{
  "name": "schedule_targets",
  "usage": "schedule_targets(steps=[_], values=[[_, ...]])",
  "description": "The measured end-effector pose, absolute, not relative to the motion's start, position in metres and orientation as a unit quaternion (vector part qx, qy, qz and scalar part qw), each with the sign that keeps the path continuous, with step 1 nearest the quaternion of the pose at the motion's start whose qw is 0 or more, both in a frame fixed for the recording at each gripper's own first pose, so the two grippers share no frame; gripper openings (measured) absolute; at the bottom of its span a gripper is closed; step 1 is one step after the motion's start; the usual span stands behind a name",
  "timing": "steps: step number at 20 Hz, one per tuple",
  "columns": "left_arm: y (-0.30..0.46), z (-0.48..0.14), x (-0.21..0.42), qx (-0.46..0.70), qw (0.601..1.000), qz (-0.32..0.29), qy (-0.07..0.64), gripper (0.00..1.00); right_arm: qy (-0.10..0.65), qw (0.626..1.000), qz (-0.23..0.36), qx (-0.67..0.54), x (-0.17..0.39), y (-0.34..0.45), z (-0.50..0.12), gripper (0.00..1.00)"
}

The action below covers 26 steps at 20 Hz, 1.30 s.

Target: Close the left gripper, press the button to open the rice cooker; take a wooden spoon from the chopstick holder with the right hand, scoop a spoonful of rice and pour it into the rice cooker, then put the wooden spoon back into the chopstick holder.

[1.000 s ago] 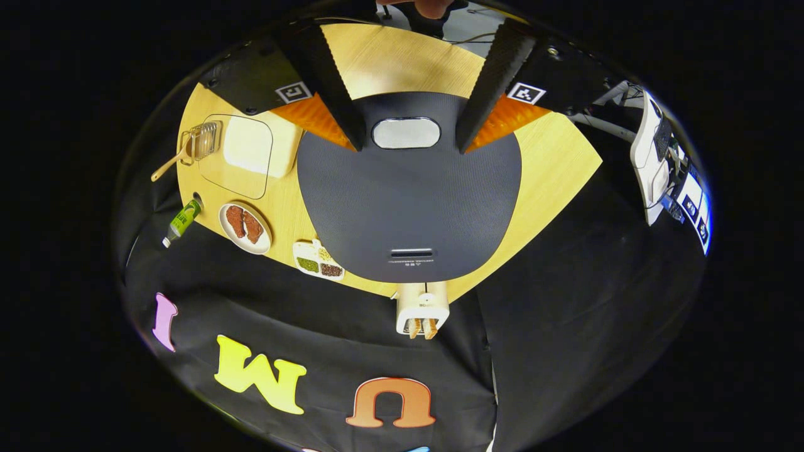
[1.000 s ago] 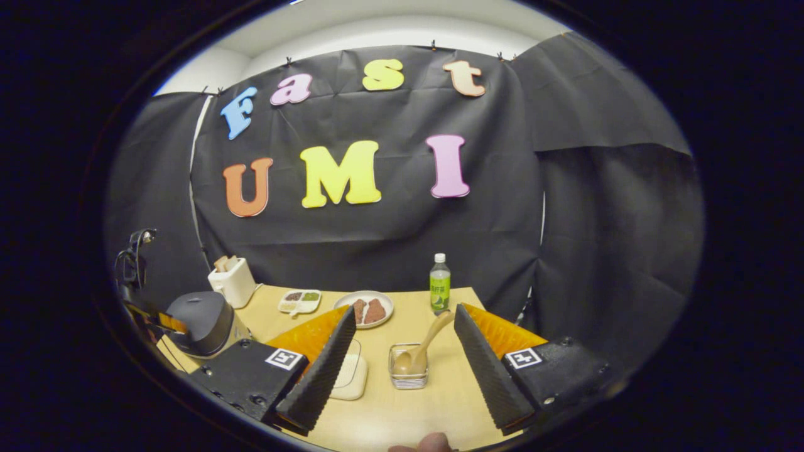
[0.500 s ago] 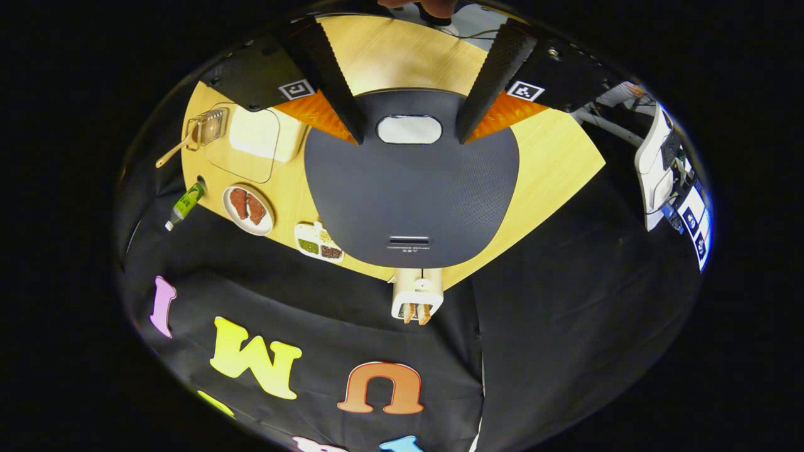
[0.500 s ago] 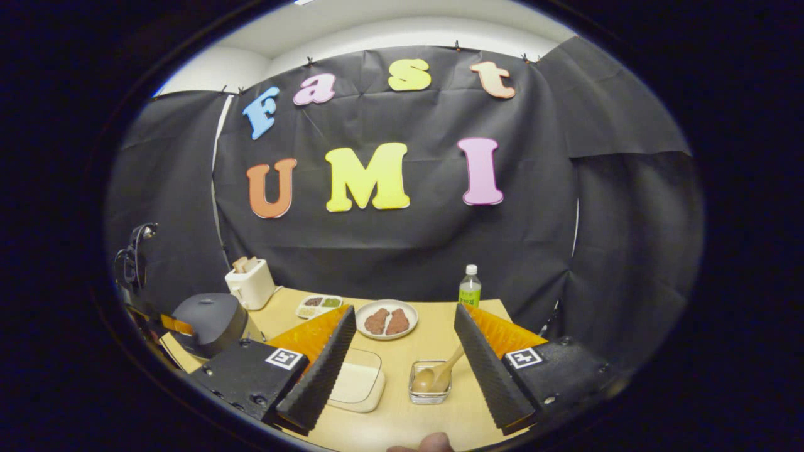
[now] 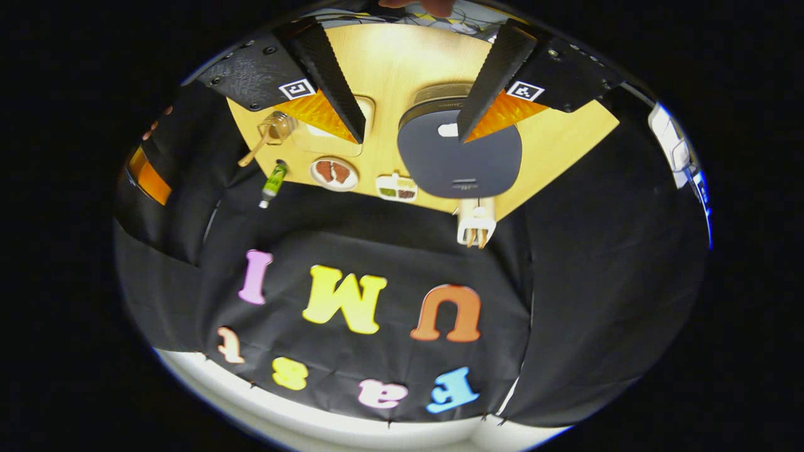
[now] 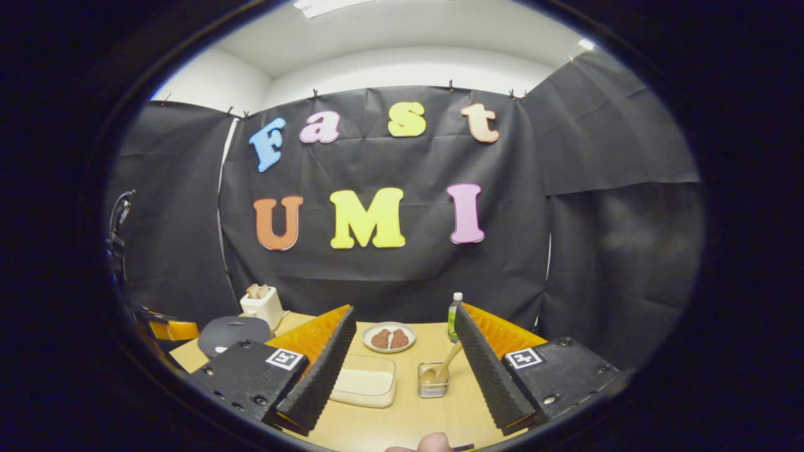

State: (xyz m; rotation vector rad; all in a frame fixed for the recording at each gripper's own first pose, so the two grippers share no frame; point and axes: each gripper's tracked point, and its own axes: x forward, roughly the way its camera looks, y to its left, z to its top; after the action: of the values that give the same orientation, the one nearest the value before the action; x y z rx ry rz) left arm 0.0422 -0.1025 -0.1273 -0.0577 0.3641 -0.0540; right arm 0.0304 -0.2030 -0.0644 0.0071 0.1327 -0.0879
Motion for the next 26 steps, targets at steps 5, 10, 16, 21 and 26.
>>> schedule_targets(steps=[5, 10, 16, 21, 26], values=[[-0.118, -0.048, -0.034, -0.020, 0.995, -0.079, 0.059, 0.95, 0.019, 0.999, -0.046, 0.000, -0.050, -0.165, -0.012, 1.00], [-0.102, -0.020, -0.090, -0.036, 0.997, -0.074, 0.001, 0.94, 0.001, 1.000, -0.022, -0.014, -0.104, -0.121, 0.001, 1.00], [-0.103, 0.003, -0.115, -0.066, 0.994, -0.081, -0.019, 0.95, -0.015, 1.000, -0.021, 0.003, -0.129, -0.099, 0.022, 0.99], [-0.102, 0.003, -0.127, -0.043, 0.996, -0.078, -0.019, 0.94, -0.012, 1.000, -0.023, 0.003, -0.145, -0.088, 0.016, 1.00], [-0.102, 0.007, -0.135, -0.024, 0.996, -0.080, -0.029, 0.94, 0.002, 1.000, -0.027, -0.005, -0.148, -0.085, 0.011, 1.00]])
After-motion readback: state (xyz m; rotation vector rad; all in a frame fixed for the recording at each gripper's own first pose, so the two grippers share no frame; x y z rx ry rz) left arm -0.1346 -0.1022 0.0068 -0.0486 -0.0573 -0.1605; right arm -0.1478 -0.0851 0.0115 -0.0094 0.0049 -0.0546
